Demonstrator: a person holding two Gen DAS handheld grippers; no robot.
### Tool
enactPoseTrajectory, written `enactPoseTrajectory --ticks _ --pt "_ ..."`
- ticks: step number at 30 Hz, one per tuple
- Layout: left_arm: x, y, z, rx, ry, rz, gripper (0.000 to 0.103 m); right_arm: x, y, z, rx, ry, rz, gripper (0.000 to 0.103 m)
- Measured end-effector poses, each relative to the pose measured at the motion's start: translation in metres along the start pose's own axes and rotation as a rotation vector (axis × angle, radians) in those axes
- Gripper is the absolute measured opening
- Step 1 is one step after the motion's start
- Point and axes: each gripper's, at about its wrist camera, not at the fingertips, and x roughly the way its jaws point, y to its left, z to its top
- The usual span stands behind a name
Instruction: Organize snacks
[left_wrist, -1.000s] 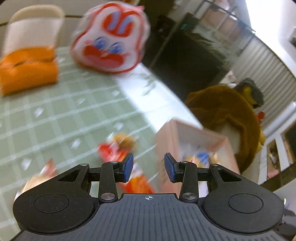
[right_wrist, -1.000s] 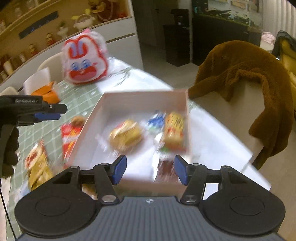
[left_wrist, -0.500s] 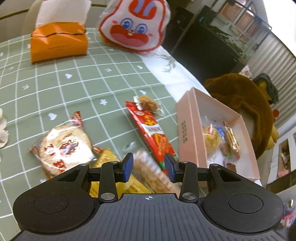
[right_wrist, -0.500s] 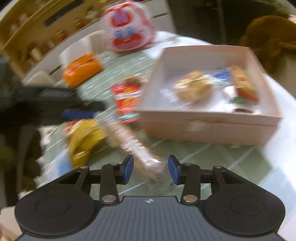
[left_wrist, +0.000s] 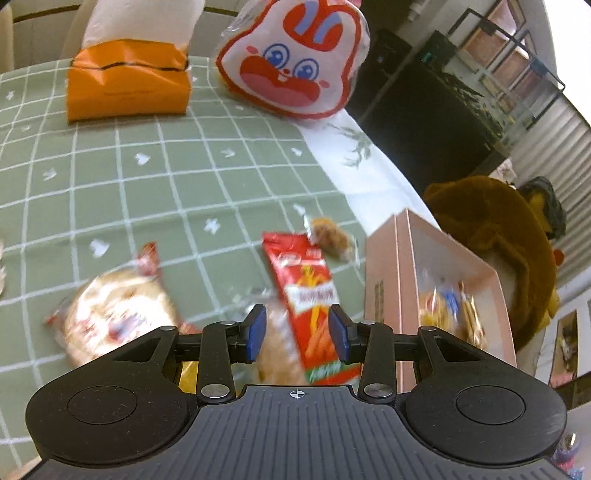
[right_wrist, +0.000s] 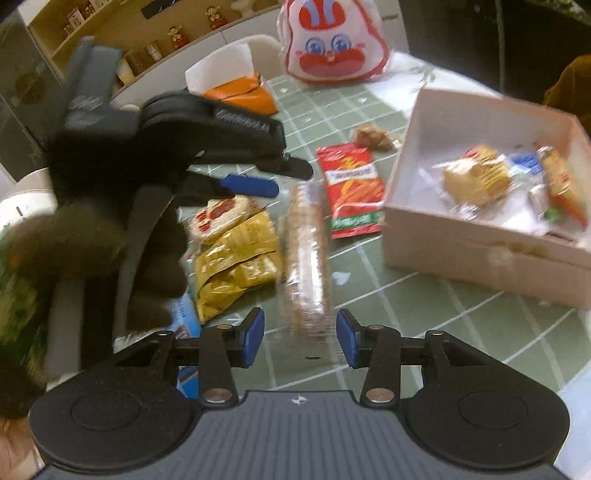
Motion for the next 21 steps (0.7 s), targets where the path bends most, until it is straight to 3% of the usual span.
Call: enactPoseTrajectory --ticks 4,9,13,16,21 --pt "0.008 -0.022 -0.005 0.097 0.001 -0.018 0.042 -0.032 -0.015 0.032 0.001 -0.068 -0.047 0.043" --pt "-0.002 -0.020 -0.035 0.139 0.020 -0.040 0.041 -0.039 -0.028 0.115 -0.012 -0.085 -0.114 0.045" --pt "-0.009 -0.023 -0.053 0.211 0.041 -0.053 0.036 0.001 -0.028 0.171 0.025 -0.018 -0.074 0.045" --pt "-0.013 -0.028 -0.060 0.311 0.042 -0.010 0.027 0.048 -0.022 0.201 0.063 0.056 -0.049 0.045" --pt "-0.025 -0.024 -0.065 0.412 0.033 0.049 0.020 0.124 -0.012 0.216 0.028 0.152 -0.131 0.045"
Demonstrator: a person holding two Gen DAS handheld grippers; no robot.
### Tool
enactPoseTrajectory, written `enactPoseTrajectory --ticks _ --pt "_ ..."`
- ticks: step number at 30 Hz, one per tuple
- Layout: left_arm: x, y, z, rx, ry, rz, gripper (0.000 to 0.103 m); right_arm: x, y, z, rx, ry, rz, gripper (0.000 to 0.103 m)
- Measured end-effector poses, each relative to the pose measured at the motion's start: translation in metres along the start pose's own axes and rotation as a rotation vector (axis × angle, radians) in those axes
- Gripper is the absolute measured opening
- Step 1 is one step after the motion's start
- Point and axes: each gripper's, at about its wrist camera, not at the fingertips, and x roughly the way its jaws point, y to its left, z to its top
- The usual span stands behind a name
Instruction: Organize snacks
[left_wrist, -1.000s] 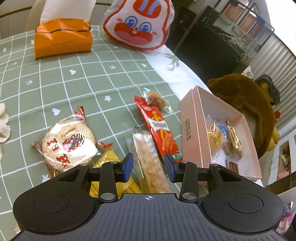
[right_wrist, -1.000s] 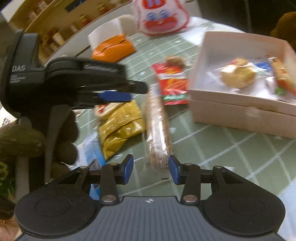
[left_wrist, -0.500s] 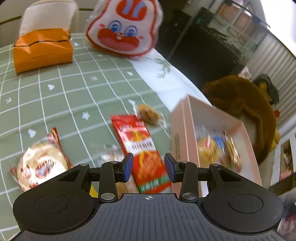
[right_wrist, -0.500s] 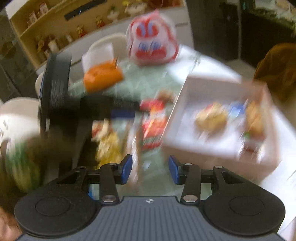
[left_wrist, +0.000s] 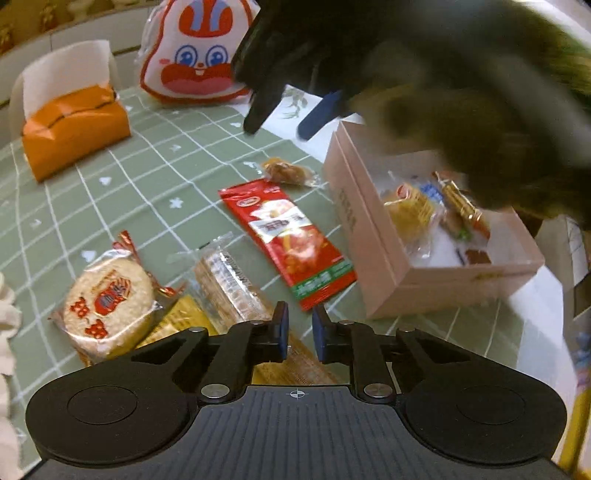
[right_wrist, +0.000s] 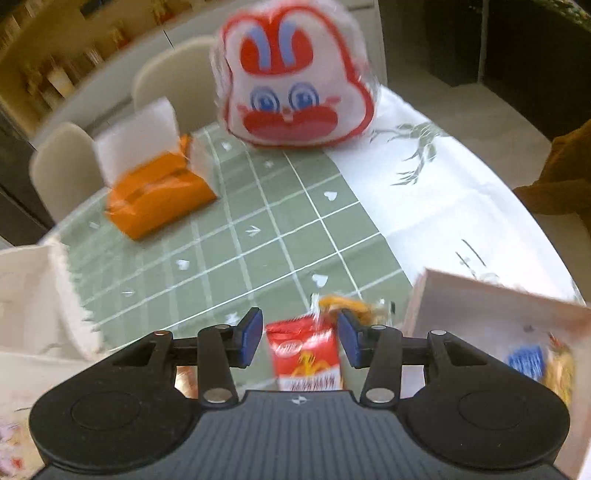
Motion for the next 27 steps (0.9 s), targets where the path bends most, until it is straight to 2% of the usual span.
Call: enactPoseTrajectory --ticks 3,6,9,11,13,16,21,27 --pt "-0.006 0.007 -0.004 0.021 -0.003 -0.004 0.019 0.032 0.007 0.008 -0.051 0.028 -0.073 0.045" --pt "-0.008 0.018 -0.005 -0.008 -0.006 -0.031 0.015 0.052 0.007 0.013 -0.073 0.045 -0.114 0.045" --pt "-0.009 0.035 -0.003 -0.098 -0.002 -0.065 0.013 0.058 0.002 0.006 -0.035 0.090 -0.064 0.038" --pt "-0.010 0.048 -0.001 -0.175 -0.002 -0.092 0.013 0.057 0.001 -0.005 -0.003 0.136 -0.004 0.027" --pt "-0.010 0.060 -0.001 -0.255 -0.005 -0.116 0.013 0.049 0.003 -0.020 0.008 0.140 0.024 0.027" --pt "-0.011 0.069 0.000 -0.321 -0.008 -0.117 0.013 0.033 0.006 -0.043 0.010 0.162 0.073 0.027" --pt "-0.014 0.070 -0.001 -0.359 -0.020 -0.086 0.013 0.011 -0.003 -0.083 0.077 0.233 0.176 0.018" --pt "-0.012 0.061 0.004 -0.327 -0.017 -0.042 0.013 -0.027 -0.010 -0.132 0.095 0.178 0.222 0.018"
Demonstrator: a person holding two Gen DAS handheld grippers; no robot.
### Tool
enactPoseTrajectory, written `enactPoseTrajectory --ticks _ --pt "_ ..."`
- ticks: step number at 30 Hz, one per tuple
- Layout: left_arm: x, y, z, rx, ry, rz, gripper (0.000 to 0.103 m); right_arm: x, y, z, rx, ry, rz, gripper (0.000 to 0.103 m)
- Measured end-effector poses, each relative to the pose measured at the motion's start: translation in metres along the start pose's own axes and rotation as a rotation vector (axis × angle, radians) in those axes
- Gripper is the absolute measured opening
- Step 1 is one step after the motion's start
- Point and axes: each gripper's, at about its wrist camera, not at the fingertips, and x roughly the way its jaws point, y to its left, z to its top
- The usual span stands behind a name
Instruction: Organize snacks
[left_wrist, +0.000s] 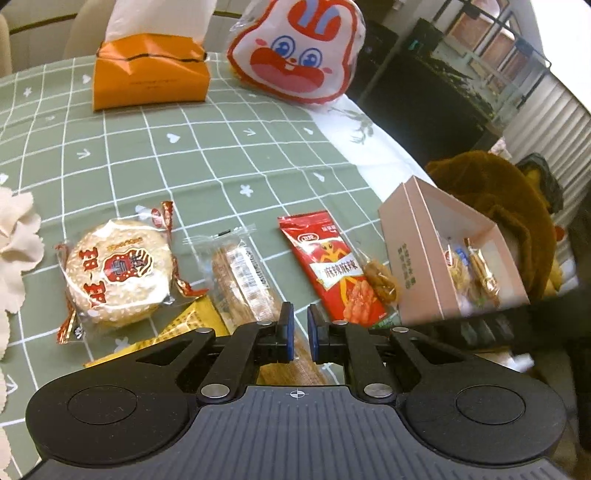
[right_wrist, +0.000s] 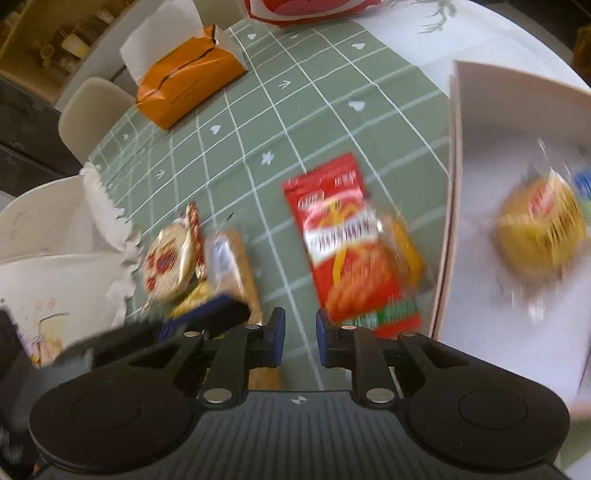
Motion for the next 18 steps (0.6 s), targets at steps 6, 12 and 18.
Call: enactPoseTrajectory --ticks 6,12,18 --pt "0.007 -0.006 0.000 0.019 0.014 0.015 0.013 -0.029 -0.014 -0.034 -0.037 -0.040 -0.023 0.020" --pt "0.019 -0.023 0.020 0.051 -0.027 -0.043 0.022 -0.037 -0.040 -0.031 0.002 -0.122 -0.028 0.020" --pt "0.046 -0.038 0.045 0.034 0.001 -0.060 0.022 -0.036 -0.047 -0.030 0.023 -0.242 -0.075 0.022"
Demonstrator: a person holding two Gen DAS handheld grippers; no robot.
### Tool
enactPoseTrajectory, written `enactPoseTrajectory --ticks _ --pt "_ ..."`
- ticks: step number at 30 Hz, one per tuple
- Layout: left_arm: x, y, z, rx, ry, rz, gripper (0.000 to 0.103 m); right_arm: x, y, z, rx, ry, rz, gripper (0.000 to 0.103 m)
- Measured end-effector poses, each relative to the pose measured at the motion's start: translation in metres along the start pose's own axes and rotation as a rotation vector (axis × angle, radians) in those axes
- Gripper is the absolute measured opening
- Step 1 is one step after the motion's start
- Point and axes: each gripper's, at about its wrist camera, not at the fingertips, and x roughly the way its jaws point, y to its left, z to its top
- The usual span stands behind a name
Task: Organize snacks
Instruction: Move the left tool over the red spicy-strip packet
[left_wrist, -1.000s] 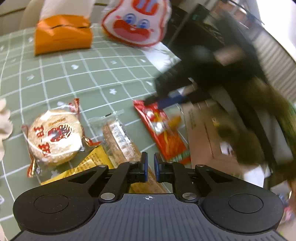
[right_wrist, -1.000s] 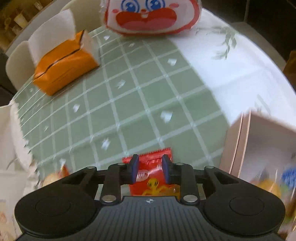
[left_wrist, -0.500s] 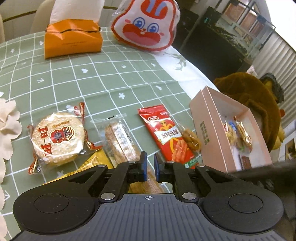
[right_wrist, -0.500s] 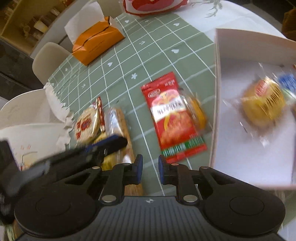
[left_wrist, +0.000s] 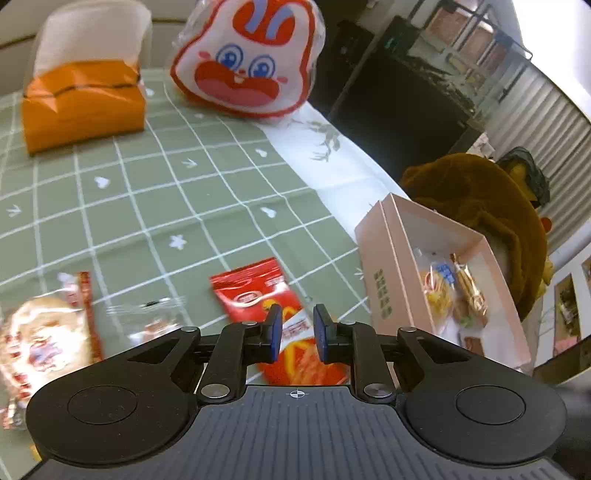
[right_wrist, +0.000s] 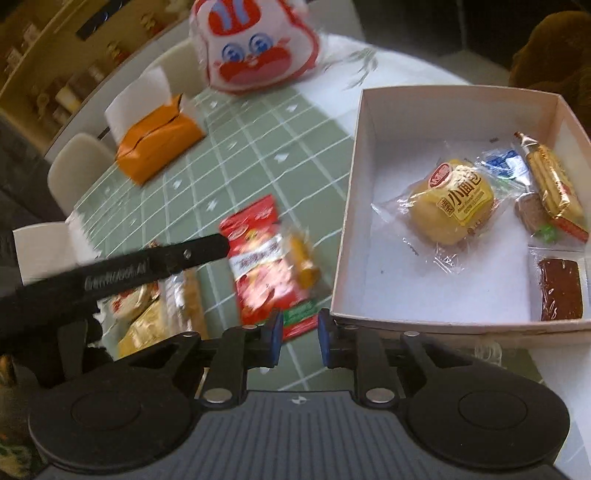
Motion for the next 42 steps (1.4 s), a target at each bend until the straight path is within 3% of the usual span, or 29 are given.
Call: enactPoseTrajectory --ticks 3,5,6,9,13,16,19,22,25,28,31,35,37,42 --pt "0.012 -0.009 0.007 -0.030 0.031 -0.008 0.022 -0.005 -0.003 -0.014 0.010 -0.010 0.012 0.038" --pt "0.023 -0.020 0.009 -0.009 0.060 0.008 0.022 -0.009 -0.005 -0.027 0.016 -0.031 -0.030 0.058" --pt "0.030 -0.025 0.009 0.017 0.077 0.019 0.022 -0.009 -0.006 -0.032 0.011 -0.039 -0.058 0.059" --pt "0.046 -0.040 -0.001 0.131 0.131 0.044 0.024 -0.005 -0.008 -0.043 -0.017 -0.041 -0.116 0.059" --pt "0.036 -0.040 -0.018 0.250 0.112 0.001 0.025 -0.005 -0.010 -0.053 -0.048 -0.049 -0.144 0.060" --pt "0.021 -0.033 -0.033 0.269 0.148 -0.059 0.022 -0.009 -0.010 -0.057 -0.042 -0.063 -0.119 0.061" --pt "0.013 -0.027 -0.054 0.286 0.232 -0.105 0.018 -0.014 -0.009 -0.063 -0.040 -0.075 -0.092 0.065" --pt "0.002 -0.016 -0.068 0.232 0.270 -0.168 0.016 -0.017 -0.004 -0.069 -0.076 -0.064 -0.085 0.066" --pt "-0.015 -0.007 -0.062 0.161 0.211 -0.193 0.018 -0.019 0.006 -0.075 -0.137 -0.094 -0.127 0.066" --pt "-0.031 0.010 -0.039 0.019 0.072 -0.138 0.023 -0.022 0.014 -0.071 -0.144 -0.161 -0.130 0.065" --pt "-0.028 0.023 -0.017 -0.065 -0.002 -0.033 0.024 -0.019 0.029 -0.062 -0.161 -0.214 -0.124 0.055" --pt "0.001 0.025 -0.003 -0.062 0.009 0.058 0.024 0.006 0.048 -0.059 -0.182 -0.244 -0.203 0.045" --pt "0.015 0.022 0.000 -0.031 0.024 0.089 0.024 0.020 0.055 -0.060 -0.179 -0.267 -0.269 0.045" --pt "0.035 0.020 0.002 0.036 0.022 0.085 0.025 0.051 0.070 -0.063 -0.266 -0.323 -0.414 0.044"
